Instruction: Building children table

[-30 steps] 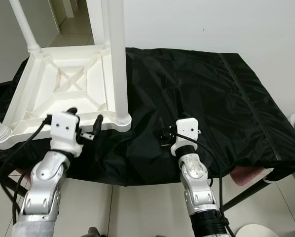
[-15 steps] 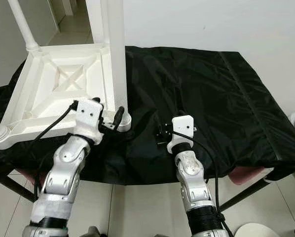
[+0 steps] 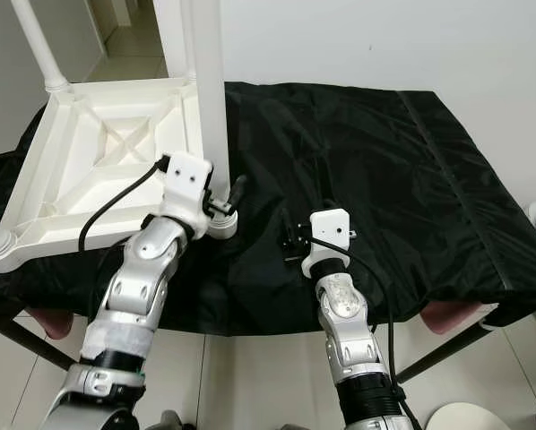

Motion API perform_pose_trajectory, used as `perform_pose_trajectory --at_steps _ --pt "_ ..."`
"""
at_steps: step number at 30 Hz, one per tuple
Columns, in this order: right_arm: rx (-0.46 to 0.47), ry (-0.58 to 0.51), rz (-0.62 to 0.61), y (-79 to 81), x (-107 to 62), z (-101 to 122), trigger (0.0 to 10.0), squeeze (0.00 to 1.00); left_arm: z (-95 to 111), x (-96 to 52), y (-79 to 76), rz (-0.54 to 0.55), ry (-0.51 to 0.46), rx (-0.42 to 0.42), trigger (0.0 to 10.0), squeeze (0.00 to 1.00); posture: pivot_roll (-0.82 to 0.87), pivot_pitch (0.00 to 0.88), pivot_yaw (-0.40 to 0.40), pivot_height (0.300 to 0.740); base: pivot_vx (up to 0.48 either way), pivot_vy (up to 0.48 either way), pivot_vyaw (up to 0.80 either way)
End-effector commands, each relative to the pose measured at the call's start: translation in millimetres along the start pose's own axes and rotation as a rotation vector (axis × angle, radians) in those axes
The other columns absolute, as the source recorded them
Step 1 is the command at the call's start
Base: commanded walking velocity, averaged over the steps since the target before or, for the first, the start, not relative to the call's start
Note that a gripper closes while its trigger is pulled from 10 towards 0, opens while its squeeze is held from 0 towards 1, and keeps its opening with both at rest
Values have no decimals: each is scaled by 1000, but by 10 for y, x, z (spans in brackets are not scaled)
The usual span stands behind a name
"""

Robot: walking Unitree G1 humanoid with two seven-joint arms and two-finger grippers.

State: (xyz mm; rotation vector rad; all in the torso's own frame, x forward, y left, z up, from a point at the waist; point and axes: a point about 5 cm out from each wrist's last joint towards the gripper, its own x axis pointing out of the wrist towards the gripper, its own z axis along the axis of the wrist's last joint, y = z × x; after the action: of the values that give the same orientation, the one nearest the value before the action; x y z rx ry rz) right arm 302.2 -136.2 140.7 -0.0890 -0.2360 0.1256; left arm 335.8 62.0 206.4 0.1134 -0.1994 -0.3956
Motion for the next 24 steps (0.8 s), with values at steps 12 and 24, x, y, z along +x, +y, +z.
perform_pose_trajectory --at_steps 12,24 --pt "-10 4 -3 19 -17 -18 10000 0 6 140 64 96 10 -229 3569 0 -136 65 36 740 0 0 0" --pt "-15 11 2 31 -21 -28 10000 0 -2 135 23 24 18 -236 157 0 -127 69 33 740 0 0 0"
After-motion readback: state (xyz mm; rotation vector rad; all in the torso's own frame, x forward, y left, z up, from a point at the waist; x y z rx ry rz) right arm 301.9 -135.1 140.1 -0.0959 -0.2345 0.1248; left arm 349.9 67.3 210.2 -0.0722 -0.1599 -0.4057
